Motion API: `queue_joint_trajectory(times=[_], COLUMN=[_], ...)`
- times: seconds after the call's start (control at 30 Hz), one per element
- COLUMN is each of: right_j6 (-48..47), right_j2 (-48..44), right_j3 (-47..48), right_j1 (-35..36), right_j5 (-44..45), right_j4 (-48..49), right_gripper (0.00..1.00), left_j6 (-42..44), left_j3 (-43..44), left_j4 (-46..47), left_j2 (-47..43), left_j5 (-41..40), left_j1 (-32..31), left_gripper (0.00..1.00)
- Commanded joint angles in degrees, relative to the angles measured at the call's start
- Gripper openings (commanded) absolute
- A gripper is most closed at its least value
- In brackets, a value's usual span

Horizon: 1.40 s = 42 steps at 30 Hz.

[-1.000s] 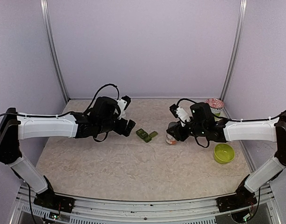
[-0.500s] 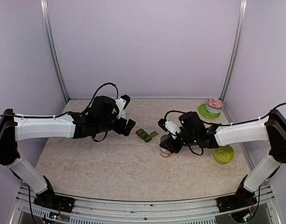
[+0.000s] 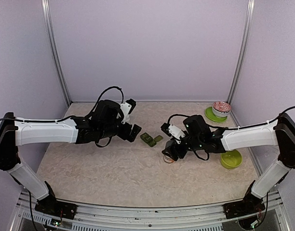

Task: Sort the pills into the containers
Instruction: Place the pill bottle at the center of the board, then pick up the pill bottle from the center of the board.

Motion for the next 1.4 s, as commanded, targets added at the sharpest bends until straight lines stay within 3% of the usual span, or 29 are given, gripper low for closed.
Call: queue_joint_trajectory(times=[0.0, 0.17, 0.77, 1.17, 1.37], right_j6=[-0.2, 0.4, 12.3, 12.5, 12.0], right_j2=[-4.8, -10.3, -29.4, -31.1, -30.9], right_j3=[-0.3, -2.3, -13.8, -16.0, -16.7], right_j1=[0.5, 0.3, -12.3, -13.2, -13.3], right_j5=[-0.3, 1.3, 10.7, 12.7, 12.0], right_j4=[-1.1, -1.4, 1.5, 2.2, 3.2], right_gripper=[0.87, 1.00, 1.00, 1.00, 1.00], left_j6=[0.6, 2.0, 9.9, 10.5, 10.8], left_j3=[1.6, 4.3, 19.9, 29.3, 31.1], left_j4=[0.7, 0.1, -7.0, -11.0, -12.5], left_j2=[-0.4, 1.7, 16.2, 26.7, 29.4], left_j5=[1.8, 4.0, 17.7, 21.4, 21.4], left_j1=[-0.8, -2.2, -8.4, -8.8, -8.8], left_gripper=[0.99, 0.99, 0.99, 0.99, 0.92])
